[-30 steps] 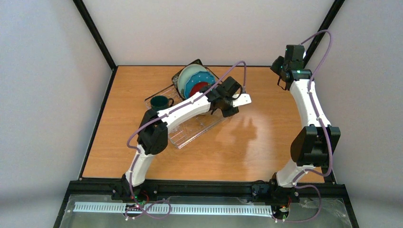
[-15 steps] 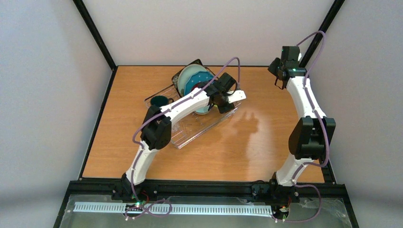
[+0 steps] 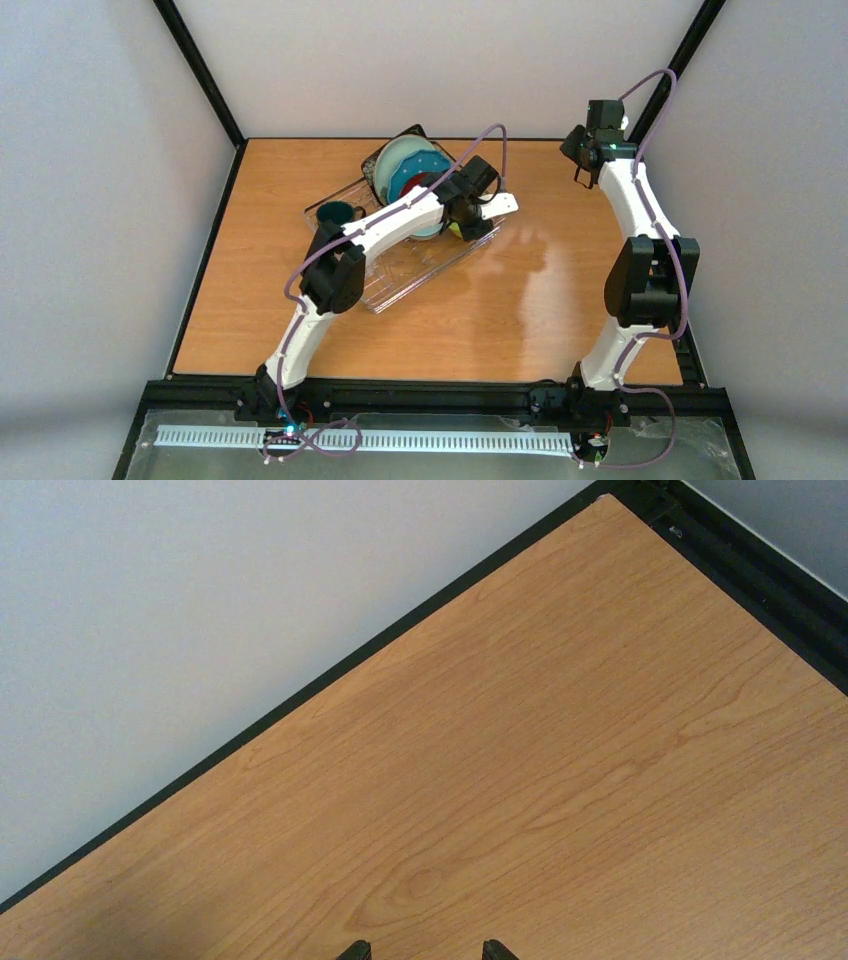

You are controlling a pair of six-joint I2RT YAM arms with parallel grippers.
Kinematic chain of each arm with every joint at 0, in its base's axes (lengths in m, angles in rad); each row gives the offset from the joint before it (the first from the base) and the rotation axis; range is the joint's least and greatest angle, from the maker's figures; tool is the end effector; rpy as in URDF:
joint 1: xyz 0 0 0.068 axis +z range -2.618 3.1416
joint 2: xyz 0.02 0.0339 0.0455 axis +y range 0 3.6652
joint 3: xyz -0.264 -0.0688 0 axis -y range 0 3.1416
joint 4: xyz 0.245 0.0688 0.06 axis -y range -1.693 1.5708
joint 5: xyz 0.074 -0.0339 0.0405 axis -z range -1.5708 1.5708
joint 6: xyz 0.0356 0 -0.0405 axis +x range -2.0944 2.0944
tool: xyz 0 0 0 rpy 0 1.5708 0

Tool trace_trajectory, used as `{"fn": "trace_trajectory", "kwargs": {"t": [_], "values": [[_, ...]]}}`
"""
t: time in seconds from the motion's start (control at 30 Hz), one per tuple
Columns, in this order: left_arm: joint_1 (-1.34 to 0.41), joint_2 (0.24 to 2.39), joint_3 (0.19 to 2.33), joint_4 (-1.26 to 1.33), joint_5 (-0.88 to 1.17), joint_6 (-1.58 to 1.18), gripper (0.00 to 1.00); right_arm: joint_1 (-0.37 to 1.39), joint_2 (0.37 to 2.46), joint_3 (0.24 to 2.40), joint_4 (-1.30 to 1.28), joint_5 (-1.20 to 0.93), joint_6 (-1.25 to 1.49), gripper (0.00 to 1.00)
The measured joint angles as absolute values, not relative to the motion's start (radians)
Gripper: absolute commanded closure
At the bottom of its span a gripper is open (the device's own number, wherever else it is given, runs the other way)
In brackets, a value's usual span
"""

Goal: Load the mixed dishes into the dish rack
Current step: Place the bowl on the dish rack.

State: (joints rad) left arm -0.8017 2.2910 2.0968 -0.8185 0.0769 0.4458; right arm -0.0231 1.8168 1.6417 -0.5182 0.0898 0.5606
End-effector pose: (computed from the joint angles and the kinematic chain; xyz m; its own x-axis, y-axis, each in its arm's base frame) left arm 0.3486 -0.3641 0.2307 -0.2112 0.8363 -0.5059 0.9263 0.3365 0.1695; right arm 0.4200 -0.0129 0.3160 -0.4922 0.5411 -0.6819 0.4176 0.8341 0.3604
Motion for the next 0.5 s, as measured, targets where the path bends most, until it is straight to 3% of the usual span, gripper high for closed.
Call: {"fn": "trace_trajectory", "kwargs": {"t": [0.5], "values": [[-0.801, 2.291, 2.099, -0.825, 0.028, 0.417, 0.48, -0.023, 1.819, 1.641, -0.482, 0.069, 0.570, 0.36]]}}
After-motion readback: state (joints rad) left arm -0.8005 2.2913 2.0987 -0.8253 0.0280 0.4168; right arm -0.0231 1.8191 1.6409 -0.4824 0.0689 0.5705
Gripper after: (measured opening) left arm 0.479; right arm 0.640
